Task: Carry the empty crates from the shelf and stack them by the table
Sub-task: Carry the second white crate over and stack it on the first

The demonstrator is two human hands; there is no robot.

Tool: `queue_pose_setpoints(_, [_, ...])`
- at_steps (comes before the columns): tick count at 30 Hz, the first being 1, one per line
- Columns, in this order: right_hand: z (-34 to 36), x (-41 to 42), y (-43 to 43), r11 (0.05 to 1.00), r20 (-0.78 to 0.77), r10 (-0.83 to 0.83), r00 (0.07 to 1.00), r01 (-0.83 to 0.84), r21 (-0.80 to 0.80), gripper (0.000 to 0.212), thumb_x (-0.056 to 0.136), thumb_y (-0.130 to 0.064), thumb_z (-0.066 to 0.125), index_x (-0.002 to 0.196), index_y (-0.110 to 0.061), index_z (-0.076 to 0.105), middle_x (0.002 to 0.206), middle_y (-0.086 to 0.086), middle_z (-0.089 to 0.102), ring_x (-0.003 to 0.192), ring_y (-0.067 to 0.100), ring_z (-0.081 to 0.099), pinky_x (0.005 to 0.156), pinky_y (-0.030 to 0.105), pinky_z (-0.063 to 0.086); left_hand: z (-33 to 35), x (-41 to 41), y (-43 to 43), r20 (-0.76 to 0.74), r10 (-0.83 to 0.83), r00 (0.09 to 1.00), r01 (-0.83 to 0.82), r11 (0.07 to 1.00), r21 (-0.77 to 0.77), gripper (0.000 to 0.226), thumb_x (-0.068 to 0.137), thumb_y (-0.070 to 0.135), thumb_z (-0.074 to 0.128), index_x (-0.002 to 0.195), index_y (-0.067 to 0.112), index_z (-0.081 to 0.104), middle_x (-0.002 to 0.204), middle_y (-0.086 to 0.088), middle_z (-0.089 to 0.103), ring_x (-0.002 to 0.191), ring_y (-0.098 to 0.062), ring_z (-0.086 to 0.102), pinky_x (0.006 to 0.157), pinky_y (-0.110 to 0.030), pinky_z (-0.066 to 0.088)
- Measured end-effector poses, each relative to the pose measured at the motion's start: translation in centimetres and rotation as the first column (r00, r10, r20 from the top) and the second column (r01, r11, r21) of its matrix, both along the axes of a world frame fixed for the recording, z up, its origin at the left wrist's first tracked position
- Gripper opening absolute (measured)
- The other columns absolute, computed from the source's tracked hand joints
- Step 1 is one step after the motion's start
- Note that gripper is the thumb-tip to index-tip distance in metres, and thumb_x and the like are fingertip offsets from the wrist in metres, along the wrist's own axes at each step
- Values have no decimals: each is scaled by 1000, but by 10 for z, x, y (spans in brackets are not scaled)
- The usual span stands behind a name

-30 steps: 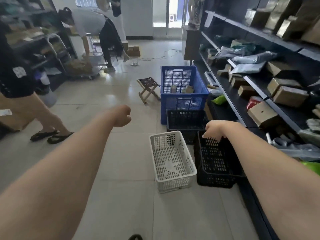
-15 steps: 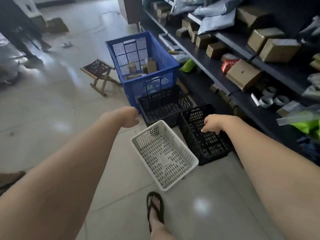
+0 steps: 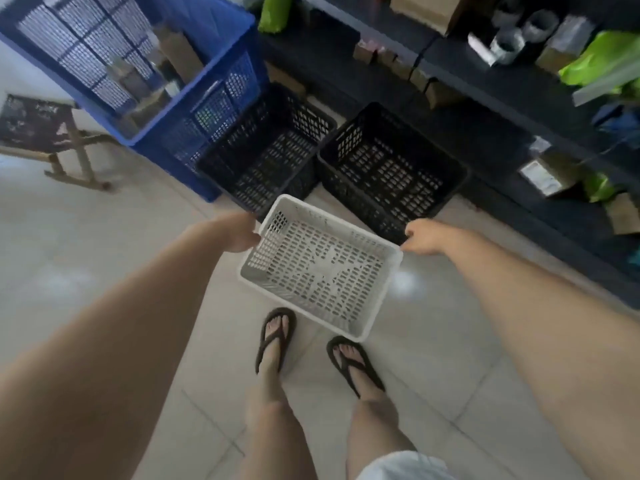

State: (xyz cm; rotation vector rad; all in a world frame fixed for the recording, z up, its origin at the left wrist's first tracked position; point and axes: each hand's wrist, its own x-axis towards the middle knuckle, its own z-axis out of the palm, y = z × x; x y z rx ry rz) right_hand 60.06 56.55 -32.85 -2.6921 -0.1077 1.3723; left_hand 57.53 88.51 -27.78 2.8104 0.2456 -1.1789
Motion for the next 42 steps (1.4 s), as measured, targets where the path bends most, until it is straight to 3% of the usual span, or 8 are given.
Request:
queue_pose_setpoints(7, [-104, -49, 16, 923, -81, -382, 921, 384, 10, 45, 91, -31, 52, 130, -8, 53, 134, 14, 54, 118, 29, 52, 90, 30, 42, -125, 41, 10, -80, -144, 986, 136, 986, -97, 45, 93, 26, 51, 134, 8, 49, 138, -16, 50, 125, -34, 48, 99, -36, 39])
queue_pose_setpoints(12, [-202, -100, 40, 804, -170, -585, 793, 594, 2, 42, 88, -27, 54, 128, -11, 54, 129, 13, 57, 106, 29, 57, 79, 27, 42, -235, 52, 42, -9, 47, 999, -47, 990, -134, 53, 87, 12, 56, 137, 5, 41, 134, -21, 49, 118, -37, 50, 92, -40, 44])
queue_pose_setpoints(15, [-280, -127, 50, 691, -167, -721, 672, 714, -113, 51, 88, -27, 54, 131, -3, 42, 128, 18, 55, 108, 33, 55, 74, 28, 39, -313, 46, 73, -37, 103, 994, -103, 995, 14, 65, 84, 17, 62, 139, 2, 30, 137, -26, 41, 121, -43, 45, 95, -44, 42])
queue_pose_setpoints(21, [-414, -130, 54, 177, 71, -981, 181, 982, -60, 66, 84, -29, 63, 138, -7, 32, 131, 18, 54, 112, 38, 57, 73, 32, 42, -448, 56, 105, 61, 246, 967, -252, 959, 127, 77, 81, 21, 68, 140, -4, 25, 141, -26, 36, 128, -42, 39, 101, -48, 41])
queue_pose_setpoints(24, [-453, -127, 49, -98, 219, -971, -99, 995, 15, 42, 85, -30, 59, 117, -5, 53, 85, 10, 62, 67, 27, 60, 60, 27, 43, -487, 66, 107, 174, 471, 865, -474, 880, -28, 50, 81, 15, 64, 124, -2, 44, 113, -21, 58, 88, -35, 58, 68, -36, 47])
queue_pose_setpoints(26, [-465, -131, 44, -141, 282, -950, -135, 990, -1, 25, 88, -29, 52, 95, -6, 59, 62, 5, 53, 48, 19, 48, 48, 21, 33, -499, 71, 117, 238, 542, 806, -536, 839, -97, 33, 82, 8, 56, 114, 0, 54, 96, -19, 60, 75, -31, 55, 62, -33, 45])
queue_pose_setpoints(33, [-400, -152, 25, -52, 263, -964, -37, 997, -51, 7, 79, -4, 54, 82, -9, 57, 68, 10, 56, 48, 21, 48, 41, 14, 28, -445, 62, 127, 136, 496, 858, -471, 864, -177, 20, 78, -6, 48, 96, 3, 54, 82, -18, 58, 76, -32, 57, 66, -43, 50])
queue_pose_setpoints(42, [-118, -245, -27, -147, 239, -964, -121, 985, -93, 25, 82, -16, 58, 58, -8, 59, 55, 6, 58, 46, 21, 53, 42, 18, 33, -181, 44, 38, 23, 393, 919, -363, 871, -332, 13, 81, -10, 49, 78, 2, 53, 62, -13, 51, 49, -21, 43, 48, -28, 36])
